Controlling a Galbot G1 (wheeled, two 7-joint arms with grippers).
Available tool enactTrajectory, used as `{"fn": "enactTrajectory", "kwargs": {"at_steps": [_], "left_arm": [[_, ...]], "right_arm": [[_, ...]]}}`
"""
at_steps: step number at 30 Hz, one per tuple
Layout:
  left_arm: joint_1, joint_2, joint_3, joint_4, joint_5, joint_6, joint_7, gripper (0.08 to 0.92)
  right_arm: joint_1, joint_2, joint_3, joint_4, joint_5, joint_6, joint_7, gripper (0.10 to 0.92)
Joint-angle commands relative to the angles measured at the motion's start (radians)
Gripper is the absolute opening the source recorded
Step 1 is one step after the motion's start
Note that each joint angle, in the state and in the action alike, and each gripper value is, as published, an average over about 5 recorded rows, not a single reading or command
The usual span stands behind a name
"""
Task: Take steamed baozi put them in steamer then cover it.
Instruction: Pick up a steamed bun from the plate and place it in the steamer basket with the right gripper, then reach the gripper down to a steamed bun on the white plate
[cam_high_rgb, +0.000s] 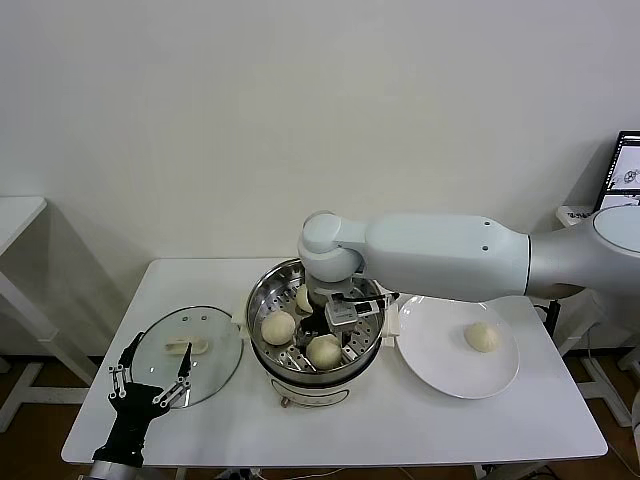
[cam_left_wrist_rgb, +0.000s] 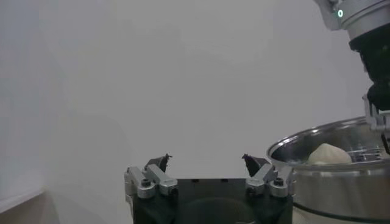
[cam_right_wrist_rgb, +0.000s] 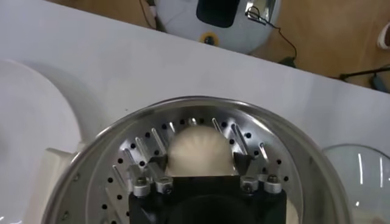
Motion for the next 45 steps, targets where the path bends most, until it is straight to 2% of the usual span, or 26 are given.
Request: {"fn": "enactTrajectory", "kwargs": {"at_steps": [1, 8, 14, 17, 22, 28, 45], "left_arm": [[0.000, 0.000, -0.003, 0.002, 0.000, -0.001, 0.001, 0.823], [-0.001, 0.001, -0.001, 0.002, 0.000, 0.001, 0.001, 0.823], [0.000, 0.001, 0.005, -0.003, 0.001, 0.001, 0.002, 0.823], [0.000, 0.002, 0.007, -0.005, 0.002, 0.002, 0.002, 0.823], [-0.001, 0.003, 0.011, -0.007, 0.003, 0.005, 0.002, 0.823], [0.003, 0.004, 0.012, -0.014, 0.004, 0.010, 0.001, 0.823], [0.030, 0.003, -0.008, -0.024, 0.006, 0.013, 0.008, 0.823]], "right_arm": [[0.004, -0.018, 0.046, 0.012, 0.023, -0.018, -0.025, 0.820], [0.080, -0.165, 0.212, -0.023, 0.208, -0.244, -0.178, 0.823], [0.074, -0.358, 0.306, -0.238, 0.336, -0.545, -0.197, 0.823], [0.046, -0.445, 0.297, -0.347, 0.354, -0.622, -0.157, 0.823], [-0.040, -0.552, 0.265, -0.472, 0.322, -0.648, -0.109, 0.823], [-0.182, -0.595, 0.298, -0.558, 0.271, -0.637, -0.062, 0.823], [-0.430, -0.521, 0.367, -0.659, 0.160, -0.605, 0.022, 0.823]]}}
